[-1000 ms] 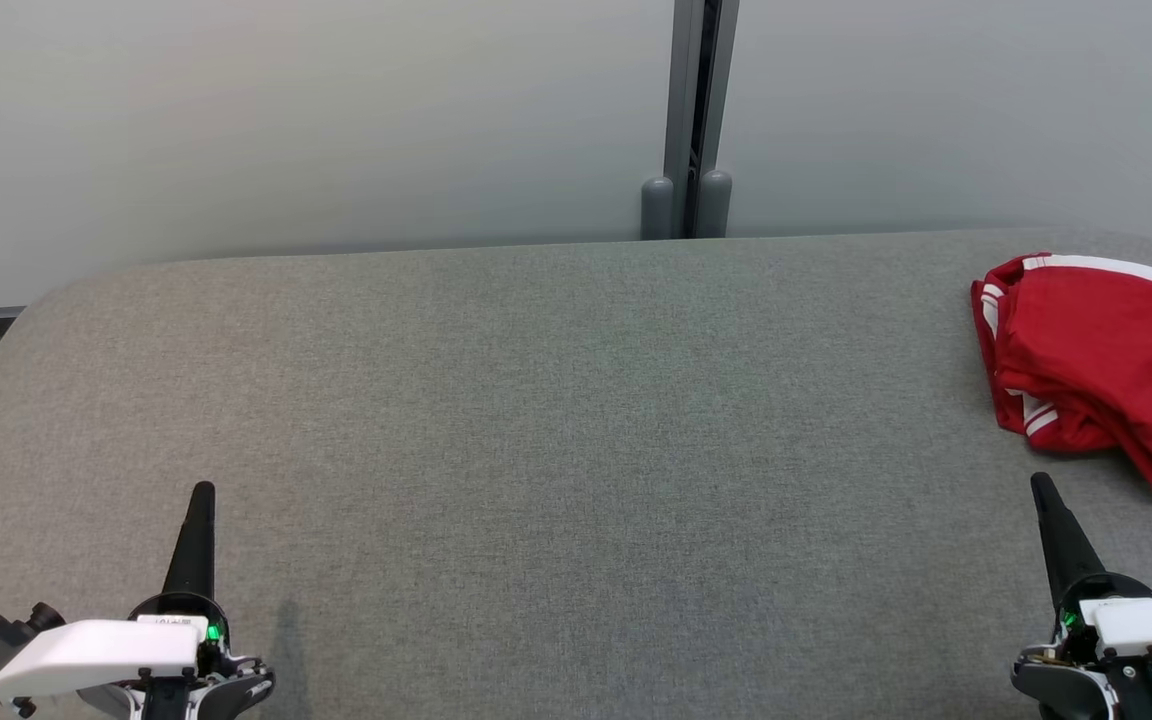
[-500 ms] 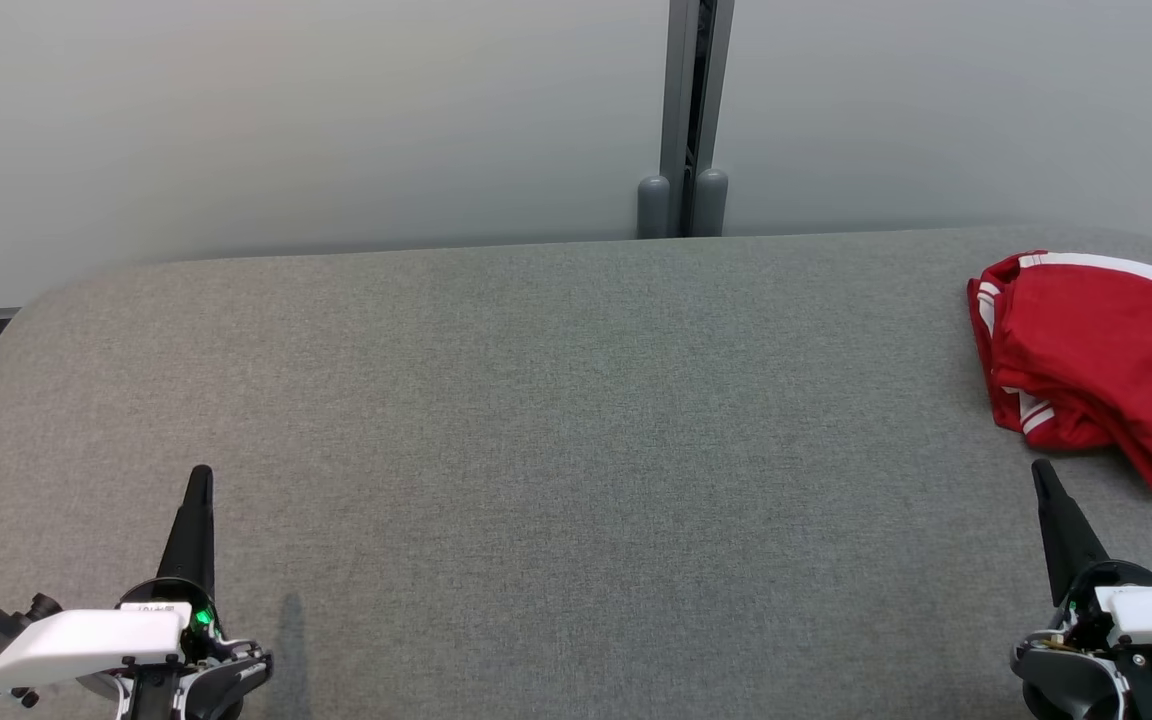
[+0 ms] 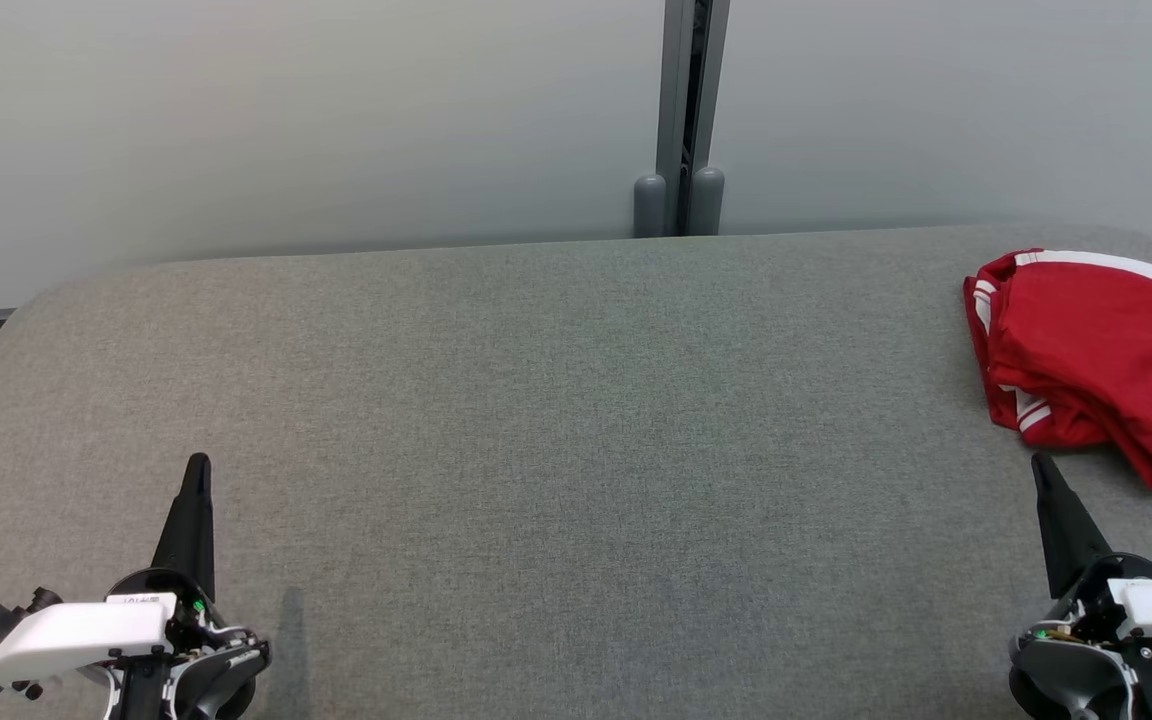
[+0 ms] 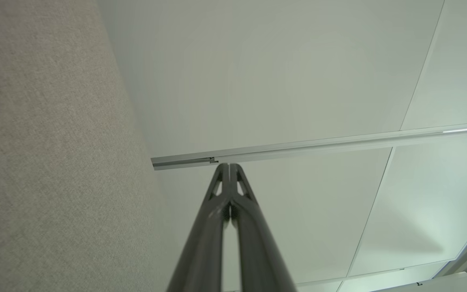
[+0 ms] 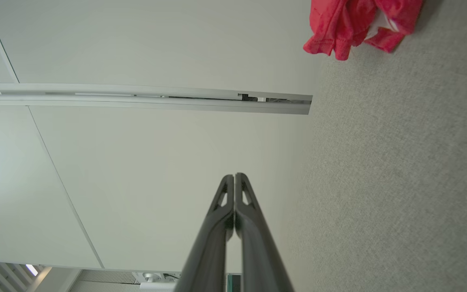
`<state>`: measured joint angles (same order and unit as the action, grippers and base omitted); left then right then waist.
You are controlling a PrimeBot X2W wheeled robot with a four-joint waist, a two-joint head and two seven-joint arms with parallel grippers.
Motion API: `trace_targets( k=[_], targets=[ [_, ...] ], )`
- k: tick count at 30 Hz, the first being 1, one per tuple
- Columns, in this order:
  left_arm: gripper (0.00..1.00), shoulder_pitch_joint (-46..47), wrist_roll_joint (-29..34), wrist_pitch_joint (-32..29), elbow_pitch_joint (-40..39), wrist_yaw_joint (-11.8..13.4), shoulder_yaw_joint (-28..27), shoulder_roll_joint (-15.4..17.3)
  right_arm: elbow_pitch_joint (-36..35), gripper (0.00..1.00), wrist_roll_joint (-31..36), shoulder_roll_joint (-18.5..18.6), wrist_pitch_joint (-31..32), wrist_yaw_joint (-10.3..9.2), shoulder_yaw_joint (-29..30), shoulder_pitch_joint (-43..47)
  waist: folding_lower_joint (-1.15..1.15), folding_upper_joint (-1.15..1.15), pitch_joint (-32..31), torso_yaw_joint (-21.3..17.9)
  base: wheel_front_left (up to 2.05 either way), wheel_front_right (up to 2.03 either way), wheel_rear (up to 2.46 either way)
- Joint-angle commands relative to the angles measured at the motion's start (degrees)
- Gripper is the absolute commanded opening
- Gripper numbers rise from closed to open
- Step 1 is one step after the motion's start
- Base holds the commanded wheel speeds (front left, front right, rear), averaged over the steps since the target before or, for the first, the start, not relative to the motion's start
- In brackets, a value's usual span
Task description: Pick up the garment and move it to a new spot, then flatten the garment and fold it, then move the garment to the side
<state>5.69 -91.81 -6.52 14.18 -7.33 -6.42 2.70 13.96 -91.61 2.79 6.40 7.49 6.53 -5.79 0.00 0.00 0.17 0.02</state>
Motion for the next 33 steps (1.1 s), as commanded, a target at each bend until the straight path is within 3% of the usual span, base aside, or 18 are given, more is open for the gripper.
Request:
trace_targets(
  k=[1, 33],
  targets=[
    [0.0, 1.0, -0.7, -0.3, -0.2, -0.3, -0.3, 0.3, 0.1, 0.0, -0.9, 0.1, 0.4, 0.0, 0.1, -0.7, 0.0, 0.0, 0.0, 0.0, 0.0, 0.0, 0.0],
    [0.0, 0.9, -0.6, -0.2, -0.2, -0.3, -0.2, 0.3, 0.1, 0.0, -0.8, 0.2, 0.3, 0.01, 0.1, -0.6, 0.0, 0.0, 0.0, 0.0, 0.0, 0.0, 0.0]
  ],
)
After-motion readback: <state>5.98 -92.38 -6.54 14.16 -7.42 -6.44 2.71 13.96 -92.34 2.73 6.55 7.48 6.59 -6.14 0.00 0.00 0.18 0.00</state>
